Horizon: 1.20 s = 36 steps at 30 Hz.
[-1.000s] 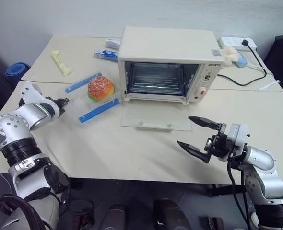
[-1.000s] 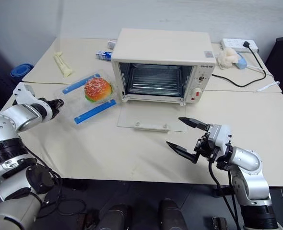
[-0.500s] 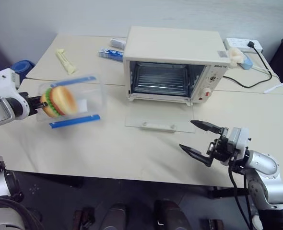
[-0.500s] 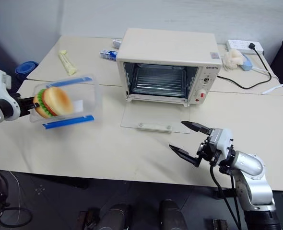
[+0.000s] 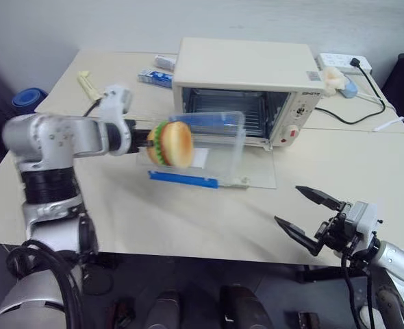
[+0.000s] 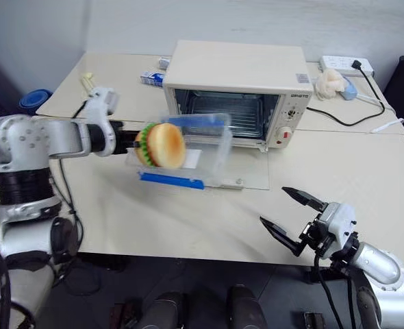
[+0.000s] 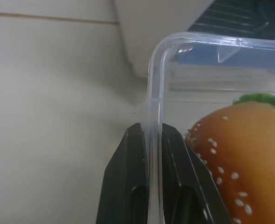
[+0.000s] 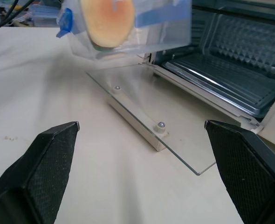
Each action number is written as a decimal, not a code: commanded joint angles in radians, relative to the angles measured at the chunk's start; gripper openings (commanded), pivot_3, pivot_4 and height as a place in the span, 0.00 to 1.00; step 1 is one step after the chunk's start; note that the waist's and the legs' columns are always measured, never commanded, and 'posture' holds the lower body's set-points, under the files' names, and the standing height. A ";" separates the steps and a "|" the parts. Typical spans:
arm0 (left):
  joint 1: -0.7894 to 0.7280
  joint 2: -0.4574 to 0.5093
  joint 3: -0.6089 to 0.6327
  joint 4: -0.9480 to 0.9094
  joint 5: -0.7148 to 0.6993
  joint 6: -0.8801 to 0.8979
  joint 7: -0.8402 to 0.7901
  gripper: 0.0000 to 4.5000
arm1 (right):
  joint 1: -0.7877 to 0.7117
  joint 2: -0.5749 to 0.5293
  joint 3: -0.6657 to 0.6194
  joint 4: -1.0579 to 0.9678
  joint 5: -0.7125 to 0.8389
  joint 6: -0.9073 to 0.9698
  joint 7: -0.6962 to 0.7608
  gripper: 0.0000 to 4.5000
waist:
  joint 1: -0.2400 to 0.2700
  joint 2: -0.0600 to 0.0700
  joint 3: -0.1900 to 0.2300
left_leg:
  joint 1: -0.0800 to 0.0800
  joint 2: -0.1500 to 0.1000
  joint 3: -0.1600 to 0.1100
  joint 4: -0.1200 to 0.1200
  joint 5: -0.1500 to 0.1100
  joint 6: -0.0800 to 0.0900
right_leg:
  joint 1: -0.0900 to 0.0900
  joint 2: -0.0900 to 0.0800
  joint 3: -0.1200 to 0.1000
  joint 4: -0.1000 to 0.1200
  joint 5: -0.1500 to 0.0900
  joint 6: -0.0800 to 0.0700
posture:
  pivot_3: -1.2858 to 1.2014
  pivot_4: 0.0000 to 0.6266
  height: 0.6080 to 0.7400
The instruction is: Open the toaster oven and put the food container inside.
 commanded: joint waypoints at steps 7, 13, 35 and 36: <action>-0.097 -0.103 -0.061 0.147 0.140 -0.186 0.006 0.01 | 0.056 0.046 -0.003 -0.113 -0.020 -0.011 -0.096 1.00 | -0.010 0.000 0.000 | 0.000 0.000 0.000 -0.001 0.000 -0.001 | -0.001 0.000 0.000 0.000 0.000 0.000 | 0.52 0.24 1.00; -0.129 -0.151 -0.072 0.177 0.165 -0.170 0.001 0.21 | 0.073 0.060 0.001 -0.124 -0.029 -0.017 -0.120 1.00 | -0.005 0.000 0.000 | 0.000 0.000 0.000 -0.001 0.000 -0.001 | 0.000 0.000 0.000 0.000 0.000 0.000 | 0.52 0.24 1.00; 0.459 0.349 -0.274 -0.199 0.101 -0.827 -0.972 0.02 | -0.197 -0.172 0.195 -0.190 0.043 0.510 -0.214 0.43 | 0.006 0.001 0.000 | -0.001 0.002 -0.003 0.000 0.001 -0.001 | 0.001 0.000 -0.001 -0.003 -0.002 -0.003 | 0.52 0.24 1.00; 0.463 0.312 -0.281 -0.206 0.103 -0.825 -0.948 0.00 | -0.226 -0.173 0.210 -0.161 0.018 0.505 -0.205 0.35 | 0.013 0.001 0.000 | -0.001 0.002 -0.003 0.000 0.000 0.001 | 0.001 -0.001 -0.001 -0.003 -0.001 -0.002 | 0.52 0.24 1.00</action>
